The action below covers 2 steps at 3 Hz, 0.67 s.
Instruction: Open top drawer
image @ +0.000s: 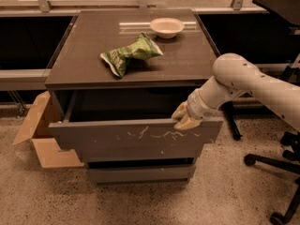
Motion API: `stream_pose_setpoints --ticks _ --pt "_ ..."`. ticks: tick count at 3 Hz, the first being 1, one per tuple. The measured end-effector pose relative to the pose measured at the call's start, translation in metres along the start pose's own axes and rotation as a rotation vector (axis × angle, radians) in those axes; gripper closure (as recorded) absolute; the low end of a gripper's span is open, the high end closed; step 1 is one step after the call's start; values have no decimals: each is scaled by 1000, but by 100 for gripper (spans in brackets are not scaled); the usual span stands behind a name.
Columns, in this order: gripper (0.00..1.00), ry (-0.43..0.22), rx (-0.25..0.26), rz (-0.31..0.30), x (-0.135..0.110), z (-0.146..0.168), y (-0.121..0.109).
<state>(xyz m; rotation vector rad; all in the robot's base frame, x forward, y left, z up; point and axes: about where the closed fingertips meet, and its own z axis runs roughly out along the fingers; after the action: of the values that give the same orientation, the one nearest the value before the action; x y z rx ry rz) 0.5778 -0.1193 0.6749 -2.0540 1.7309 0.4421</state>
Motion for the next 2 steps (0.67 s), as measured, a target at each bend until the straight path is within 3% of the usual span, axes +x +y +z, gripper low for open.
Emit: stream_pose_setpoints --ticks 1,2 --pt "96 -31 -7 -34 -20 -11 29" --pt "0 -31 -7 -34 -19 -10 29"
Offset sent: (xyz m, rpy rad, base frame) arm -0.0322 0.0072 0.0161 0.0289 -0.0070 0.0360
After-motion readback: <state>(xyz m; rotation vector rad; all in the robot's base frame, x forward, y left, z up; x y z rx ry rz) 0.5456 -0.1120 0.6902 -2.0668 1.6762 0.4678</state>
